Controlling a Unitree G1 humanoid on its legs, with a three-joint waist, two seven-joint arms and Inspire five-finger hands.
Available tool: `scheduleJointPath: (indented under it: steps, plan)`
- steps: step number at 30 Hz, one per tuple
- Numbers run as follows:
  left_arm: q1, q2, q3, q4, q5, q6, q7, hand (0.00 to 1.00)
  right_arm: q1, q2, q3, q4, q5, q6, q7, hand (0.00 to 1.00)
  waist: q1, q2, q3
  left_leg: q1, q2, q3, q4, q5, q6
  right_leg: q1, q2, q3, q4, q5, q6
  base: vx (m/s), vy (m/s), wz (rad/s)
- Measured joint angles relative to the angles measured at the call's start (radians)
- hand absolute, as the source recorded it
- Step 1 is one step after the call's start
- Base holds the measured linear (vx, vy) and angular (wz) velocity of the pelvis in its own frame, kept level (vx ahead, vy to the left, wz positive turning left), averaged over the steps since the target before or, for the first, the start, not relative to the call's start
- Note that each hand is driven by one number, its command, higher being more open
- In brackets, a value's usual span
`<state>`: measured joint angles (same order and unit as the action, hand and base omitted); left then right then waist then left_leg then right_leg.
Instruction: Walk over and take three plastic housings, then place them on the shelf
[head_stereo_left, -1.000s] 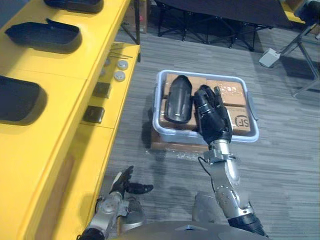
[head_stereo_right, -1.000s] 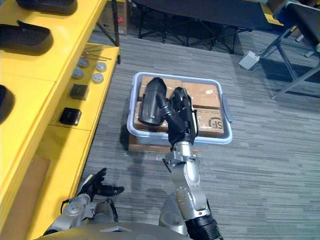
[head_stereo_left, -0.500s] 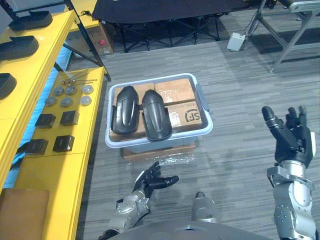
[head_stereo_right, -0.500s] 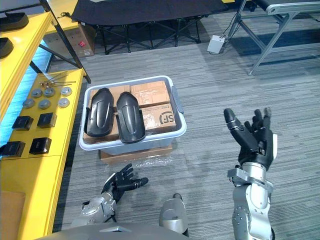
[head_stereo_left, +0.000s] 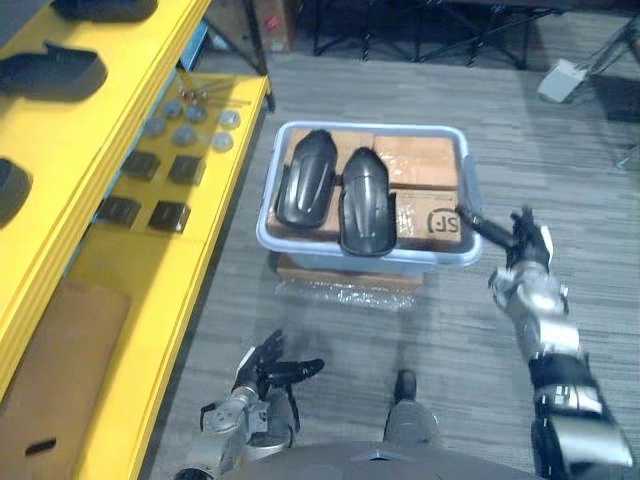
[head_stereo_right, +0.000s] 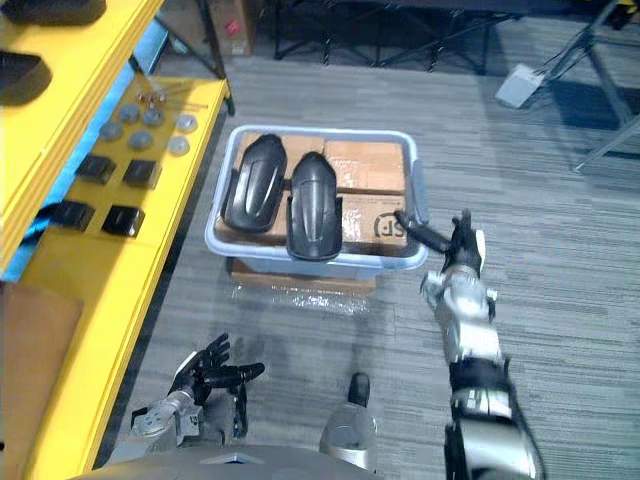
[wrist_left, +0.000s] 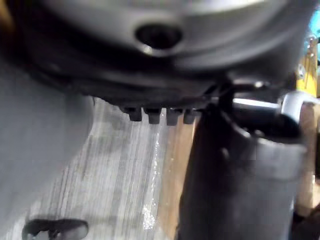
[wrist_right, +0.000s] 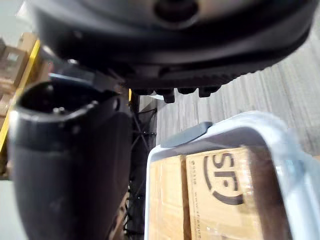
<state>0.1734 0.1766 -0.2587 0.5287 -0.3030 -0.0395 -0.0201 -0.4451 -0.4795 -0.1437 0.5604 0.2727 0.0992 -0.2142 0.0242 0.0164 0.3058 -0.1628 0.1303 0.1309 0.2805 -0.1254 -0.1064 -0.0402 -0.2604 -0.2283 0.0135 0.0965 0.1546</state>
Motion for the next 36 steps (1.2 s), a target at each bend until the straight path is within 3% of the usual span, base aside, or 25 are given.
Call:
scheduleJointPath:
  steps: [6,11,17,24,35,36]
  plan:
    - [-0.04,-0.006,-0.02,-0.03,0.001,-0.036,-0.012,1.0,-0.288,-0.103,0.126,0.09,-0.15,-0.003,-0.043,1.0,0.03,0.03,0.084,-0.054,-0.006,-0.049,-0.008,0.04,0.002,-0.025,0.003,-0.045,0.002,0.01,-0.006,-0.07,-0.018,0.24]
    - [-0.071,-0.004,-0.049,-0.033,-0.007,-0.06,-0.01,1.0,-0.432,-0.111,0.216,0.221,-0.192,0.009,-0.06,1.0,0.057,0.048,0.127,-0.072,-0.016,-0.081,-0.034,0.07,0.0,-0.032,-0.001,-0.079,0.003,0.016,-0.005,-0.01,-0.003,0.19]
    - [-0.102,-0.008,-0.072,-0.028,-0.021,-0.072,-0.008,1.0,-0.558,-0.12,0.292,0.307,-0.229,0.116,-0.041,1.0,0.074,0.073,0.166,-0.075,-0.02,-0.095,-0.067,0.093,-0.002,-0.043,-0.002,-0.099,0.01,0.016,-0.005,0.0,-0.003,0.07]
    - [-0.13,-0.023,-0.096,-0.016,-0.058,-0.07,0.006,1.0,-0.596,-0.136,0.294,0.357,-0.229,0.207,-0.016,1.0,0.086,0.105,0.187,-0.074,-0.024,-0.098,-0.08,0.106,-0.001,-0.06,-0.012,-0.116,0.041,0.016,-0.005,0.0,0.001,0.02]
    - [-0.136,-0.041,-0.1,0.005,-0.089,-0.071,0.033,1.0,-0.595,-0.133,0.313,0.398,-0.322,0.324,0.04,1.0,0.089,0.106,0.187,-0.062,-0.032,-0.098,-0.142,0.156,0.003,-0.083,-0.021,-0.125,0.066,0.007,-0.014,-0.04,-0.006,0.02]
    - [-0.138,-0.042,-0.1,0.006,-0.089,-0.07,0.033,1.0,-0.594,-0.132,0.313,0.397,-0.335,0.332,0.043,0.0,0.089,0.106,0.187,-0.058,-0.032,-0.098,-0.15,0.161,0.002,-0.083,-0.021,-0.125,0.069,0.006,-0.014,-0.05,-0.01,0.01]
